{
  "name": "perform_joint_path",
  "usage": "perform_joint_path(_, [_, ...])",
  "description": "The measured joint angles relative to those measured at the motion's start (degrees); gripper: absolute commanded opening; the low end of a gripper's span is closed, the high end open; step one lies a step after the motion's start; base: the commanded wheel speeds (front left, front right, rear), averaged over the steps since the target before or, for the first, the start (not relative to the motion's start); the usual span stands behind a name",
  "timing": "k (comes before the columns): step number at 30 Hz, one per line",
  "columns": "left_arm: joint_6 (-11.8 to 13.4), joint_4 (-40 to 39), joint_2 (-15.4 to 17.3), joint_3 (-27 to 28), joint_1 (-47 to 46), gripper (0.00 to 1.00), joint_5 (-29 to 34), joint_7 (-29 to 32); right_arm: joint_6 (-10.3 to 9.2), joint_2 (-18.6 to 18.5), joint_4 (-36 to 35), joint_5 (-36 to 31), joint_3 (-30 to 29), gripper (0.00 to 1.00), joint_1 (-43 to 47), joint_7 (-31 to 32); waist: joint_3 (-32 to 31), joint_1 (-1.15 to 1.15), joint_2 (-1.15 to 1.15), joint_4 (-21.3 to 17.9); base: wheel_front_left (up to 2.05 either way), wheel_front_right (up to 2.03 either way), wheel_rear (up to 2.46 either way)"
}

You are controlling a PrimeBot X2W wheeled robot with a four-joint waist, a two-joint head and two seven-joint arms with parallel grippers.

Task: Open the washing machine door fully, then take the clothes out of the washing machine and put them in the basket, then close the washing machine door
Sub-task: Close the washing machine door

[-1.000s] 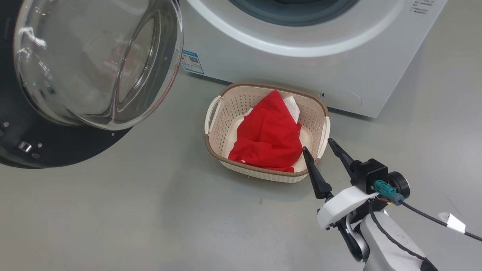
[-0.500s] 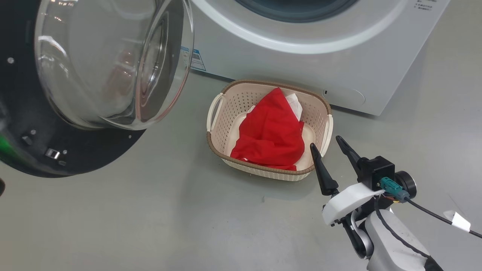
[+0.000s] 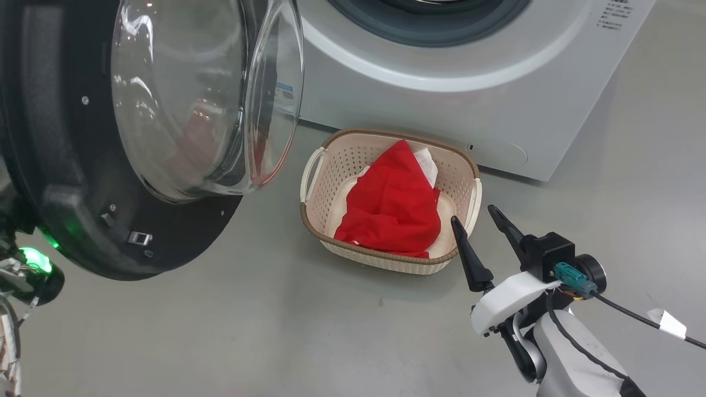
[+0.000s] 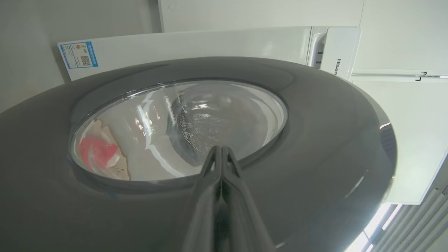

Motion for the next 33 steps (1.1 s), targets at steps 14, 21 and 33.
perform_joint_path(14, [-0.01,-14.52,-3.90,-1.04,6.82,0.00,-3.70,11.90,0.00,0.01,-0.32,1.94,0.67,1.00,0.12,0.00,-1.24,0.00,0.00,-4.51,0.00,0.00,0.00])
perform_joint_path(21, [-0.03,-18.34,-6.62,-2.26,10.06,0.00,-4.89,14.28,-0.09,0.04,-0.67,3.32,1.11,1.00,0.73,0.00,-1.46,0.00,0.00,-7.71,0.00,0.00,0.00])
perform_joint_path(33, [-0.03,-23.54,-10.55,-3.68,11.00,0.00,-4.43,13.65,-1.99,0.09,-2.86,4.77,1.21,1.00,0.99,0.00,-0.67,0.00,0.00,-15.68,0.00,0.00,0.00])
